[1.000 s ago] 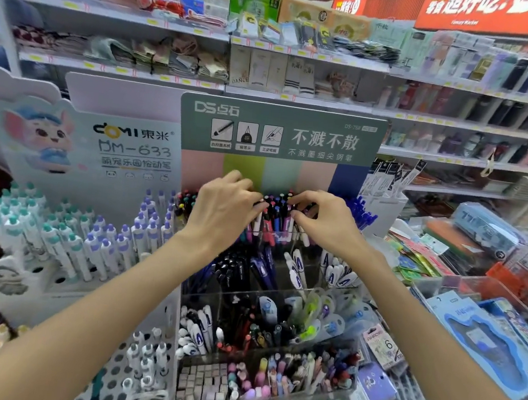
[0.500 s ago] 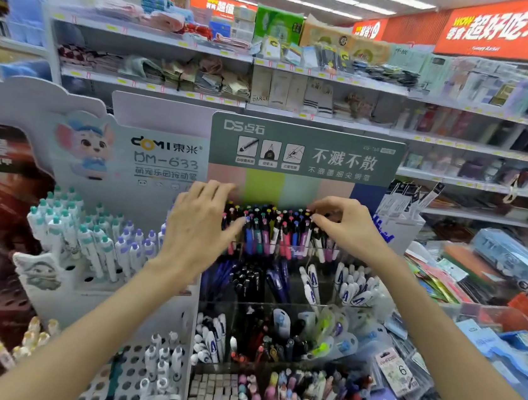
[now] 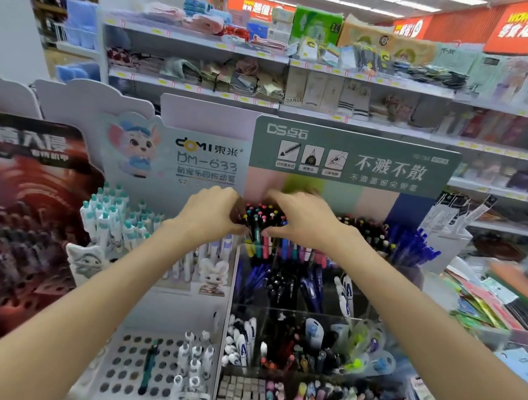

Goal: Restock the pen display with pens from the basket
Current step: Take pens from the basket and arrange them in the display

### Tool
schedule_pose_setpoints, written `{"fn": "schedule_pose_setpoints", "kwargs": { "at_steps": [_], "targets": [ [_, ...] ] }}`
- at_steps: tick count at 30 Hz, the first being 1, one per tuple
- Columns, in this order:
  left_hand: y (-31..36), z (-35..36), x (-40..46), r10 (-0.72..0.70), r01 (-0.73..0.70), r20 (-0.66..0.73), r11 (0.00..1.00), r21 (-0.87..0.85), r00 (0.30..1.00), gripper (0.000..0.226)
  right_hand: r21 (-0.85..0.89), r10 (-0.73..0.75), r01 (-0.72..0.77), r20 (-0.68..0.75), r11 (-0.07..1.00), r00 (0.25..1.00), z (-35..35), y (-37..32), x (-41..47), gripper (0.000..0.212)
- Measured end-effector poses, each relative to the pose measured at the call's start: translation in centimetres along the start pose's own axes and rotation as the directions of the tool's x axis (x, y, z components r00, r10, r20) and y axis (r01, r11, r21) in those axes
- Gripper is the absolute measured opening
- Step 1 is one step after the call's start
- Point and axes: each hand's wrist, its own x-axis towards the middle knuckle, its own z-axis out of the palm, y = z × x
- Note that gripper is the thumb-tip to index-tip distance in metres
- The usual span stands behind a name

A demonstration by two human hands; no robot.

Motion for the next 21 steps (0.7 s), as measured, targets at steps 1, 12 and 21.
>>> {"fn": "schedule_pose_setpoints", "kwargs": {
  "at_steps": [1,12,21],
  "targets": [
    [-0.1,0.0,0.0,0.002,-0.002,-0.007,0.999,-0.035,1.0,0.028,0.078,-0.008,0.007,0.004,0.997,1.0,0.2,0.2,0.0,0.062],
    [1.2,-0.7,0.6,0.098,-0.098,-0.004,0.994,0.041,0.995,0.034,0.38,0.091,-0.004,-0.213,0.925,0.973,2.3,0.9,-2.5,0.043],
    [0.1,2.7,-1.8,0.153,-0.183,-0.448,0.983,-0.024,0.881,0.053,0.005,-0.148,0.19,-0.606,0.982,0.782,5.0,0.1,-3.2,0.043]
  ]
}}
